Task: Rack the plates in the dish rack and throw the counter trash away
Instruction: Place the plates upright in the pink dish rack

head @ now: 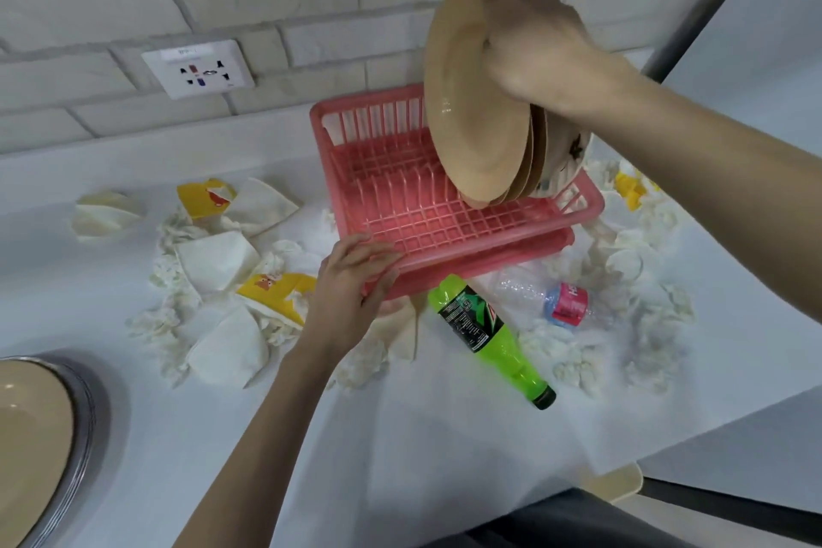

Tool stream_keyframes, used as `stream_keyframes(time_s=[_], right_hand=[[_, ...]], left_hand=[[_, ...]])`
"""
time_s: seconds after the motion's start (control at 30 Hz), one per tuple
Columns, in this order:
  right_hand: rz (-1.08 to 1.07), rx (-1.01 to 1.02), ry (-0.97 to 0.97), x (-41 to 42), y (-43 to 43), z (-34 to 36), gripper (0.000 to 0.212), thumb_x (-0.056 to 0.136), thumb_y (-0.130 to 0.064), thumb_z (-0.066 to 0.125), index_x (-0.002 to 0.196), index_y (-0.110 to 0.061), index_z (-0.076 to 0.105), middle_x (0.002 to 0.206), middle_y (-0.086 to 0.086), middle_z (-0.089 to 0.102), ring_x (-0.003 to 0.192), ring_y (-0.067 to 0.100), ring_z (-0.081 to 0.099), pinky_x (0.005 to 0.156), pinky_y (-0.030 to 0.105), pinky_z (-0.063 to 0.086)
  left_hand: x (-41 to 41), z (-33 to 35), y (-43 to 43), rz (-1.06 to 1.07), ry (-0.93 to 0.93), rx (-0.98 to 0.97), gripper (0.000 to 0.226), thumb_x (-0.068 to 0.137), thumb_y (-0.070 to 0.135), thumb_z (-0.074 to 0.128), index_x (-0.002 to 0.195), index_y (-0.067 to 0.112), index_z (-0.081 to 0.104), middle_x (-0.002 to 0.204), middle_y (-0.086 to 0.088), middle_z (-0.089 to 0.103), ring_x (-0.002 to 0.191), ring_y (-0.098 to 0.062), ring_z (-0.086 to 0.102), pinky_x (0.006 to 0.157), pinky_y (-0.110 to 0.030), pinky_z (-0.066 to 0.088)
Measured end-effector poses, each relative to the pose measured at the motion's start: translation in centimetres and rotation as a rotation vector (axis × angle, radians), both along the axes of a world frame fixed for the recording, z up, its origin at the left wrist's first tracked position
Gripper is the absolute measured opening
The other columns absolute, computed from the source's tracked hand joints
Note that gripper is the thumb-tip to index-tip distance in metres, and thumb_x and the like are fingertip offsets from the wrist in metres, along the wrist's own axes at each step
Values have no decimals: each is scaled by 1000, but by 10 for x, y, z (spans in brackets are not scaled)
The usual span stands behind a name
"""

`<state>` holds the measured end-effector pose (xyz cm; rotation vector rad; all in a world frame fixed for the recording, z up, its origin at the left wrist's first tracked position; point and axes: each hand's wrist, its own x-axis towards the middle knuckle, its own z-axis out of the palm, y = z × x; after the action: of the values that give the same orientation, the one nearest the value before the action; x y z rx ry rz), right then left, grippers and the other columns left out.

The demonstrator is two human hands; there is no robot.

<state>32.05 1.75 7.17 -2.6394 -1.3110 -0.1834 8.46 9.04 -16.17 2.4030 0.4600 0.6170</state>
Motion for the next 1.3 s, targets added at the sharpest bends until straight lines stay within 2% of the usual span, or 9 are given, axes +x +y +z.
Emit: stream_keyframes(time_s=[0.1,0.23,0.5,0.7,0.9,1.0,1.13,1.3], right_hand=[[-10,-64,-63,-4,22,-10,56,89,0,44,143,-8,29,121,18,52,109,40,53,75,41,34],[37,-148,-163,-6,45,-30,61,89,2,50,146,-3,26,132,24,46,112,43,53,77,42,38],[54,-247,-227,0,66,-61,67,89,-1,57,147,1,24,130,26,47,108,41,55,73,39,36],[23,-266,-228,2,72,-75,55,90,-2,56,140,4,32,124,26,52,110,42,54,85,43,43],[29,-225,-238,9,80,-88,38,95,-4,47,131,5,39,115,27,56,103,40,57,69,37,37],[15,-240,-234,11,84,-84,38,96,-8,49,130,5,40,112,24,58,101,39,58,68,38,37],[-12,-242,-198,14,88,-79,34,99,-14,44,129,2,44,116,20,59,104,36,58,72,37,35],[-7,-249,-199,16,88,-75,28,100,-14,45,123,1,50,113,19,59,101,35,59,70,36,36]], left_hand=[[-1,1,-1,-2,-5,-13,36,97,40,50,121,23,71,120,13,67,130,-16,43,103,-51,43],[-1,1,0,4,4,-46,37,97,41,49,121,23,71,119,12,68,131,-16,43,102,-51,42],[-1,0,0,5,7,-32,37,98,41,48,123,23,70,117,12,68,131,-15,42,101,-51,44],[0,0,0,-3,-25,-61,38,97,40,50,122,21,70,117,12,69,131,-13,40,107,-40,40],[0,0,1,-11,-48,-74,39,96,40,51,120,18,71,114,9,71,130,-12,40,110,-28,35],[1,1,0,-15,-47,-86,39,96,40,50,121,18,71,114,9,72,130,-13,40,108,-33,38],[0,1,0,-13,-26,-106,39,95,41,49,123,21,70,116,12,70,131,-14,40,103,-47,43],[-1,0,2,-24,3,-124,41,95,43,48,125,23,69,117,13,69,133,-14,39,102,-51,42]])
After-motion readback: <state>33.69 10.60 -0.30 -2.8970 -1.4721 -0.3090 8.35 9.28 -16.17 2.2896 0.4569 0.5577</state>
